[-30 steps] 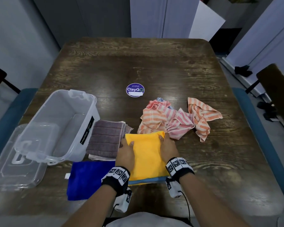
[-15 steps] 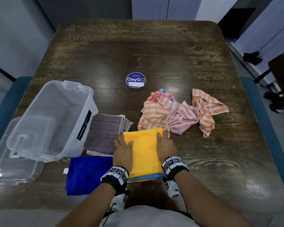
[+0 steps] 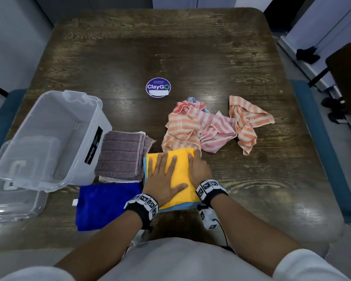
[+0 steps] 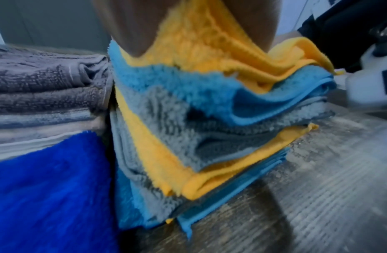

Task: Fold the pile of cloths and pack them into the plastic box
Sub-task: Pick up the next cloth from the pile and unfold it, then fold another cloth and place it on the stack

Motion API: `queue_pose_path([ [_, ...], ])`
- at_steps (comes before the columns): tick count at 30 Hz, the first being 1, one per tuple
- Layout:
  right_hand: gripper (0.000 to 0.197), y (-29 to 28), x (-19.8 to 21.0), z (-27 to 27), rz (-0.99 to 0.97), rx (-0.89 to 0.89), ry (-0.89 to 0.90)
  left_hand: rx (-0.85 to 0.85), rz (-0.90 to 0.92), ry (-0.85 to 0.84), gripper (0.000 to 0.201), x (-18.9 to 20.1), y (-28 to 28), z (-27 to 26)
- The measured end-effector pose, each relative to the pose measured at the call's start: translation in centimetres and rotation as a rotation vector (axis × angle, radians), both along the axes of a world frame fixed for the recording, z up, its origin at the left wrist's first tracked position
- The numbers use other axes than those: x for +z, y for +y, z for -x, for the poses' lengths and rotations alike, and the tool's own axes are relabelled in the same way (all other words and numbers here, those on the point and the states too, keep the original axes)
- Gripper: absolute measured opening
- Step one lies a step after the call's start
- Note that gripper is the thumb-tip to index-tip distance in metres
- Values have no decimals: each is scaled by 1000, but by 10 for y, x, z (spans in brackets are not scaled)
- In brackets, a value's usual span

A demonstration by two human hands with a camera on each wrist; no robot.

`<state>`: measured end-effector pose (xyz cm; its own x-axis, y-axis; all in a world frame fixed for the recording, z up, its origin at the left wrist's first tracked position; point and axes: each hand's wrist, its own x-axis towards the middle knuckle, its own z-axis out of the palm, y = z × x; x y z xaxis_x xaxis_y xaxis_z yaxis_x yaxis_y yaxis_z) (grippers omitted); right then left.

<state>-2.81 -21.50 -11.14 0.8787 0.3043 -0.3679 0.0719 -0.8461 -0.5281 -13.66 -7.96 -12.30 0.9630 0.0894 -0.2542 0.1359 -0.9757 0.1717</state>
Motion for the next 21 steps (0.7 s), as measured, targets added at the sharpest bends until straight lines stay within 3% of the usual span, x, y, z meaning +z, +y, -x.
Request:
queue_pose_path([
  [3,47,0,-1,-3,-17,20,55,5,2,-20,100,-3,1,0],
  [6,57,-12,-5,-21,-248,-100,242,10,-17,-20,100,-4,1,-2],
  [8,48,-23,-11,-38,-300,-137,236,11,-27,-12,101,-3,0,-3],
  [13,14,-33,-21,-66,-75,-65,114,12,-49,3,101,-4,0,-4],
  [21,16,-20,-31,-65,80,62,67,-2,-68,23,103,-4,1,-5],
])
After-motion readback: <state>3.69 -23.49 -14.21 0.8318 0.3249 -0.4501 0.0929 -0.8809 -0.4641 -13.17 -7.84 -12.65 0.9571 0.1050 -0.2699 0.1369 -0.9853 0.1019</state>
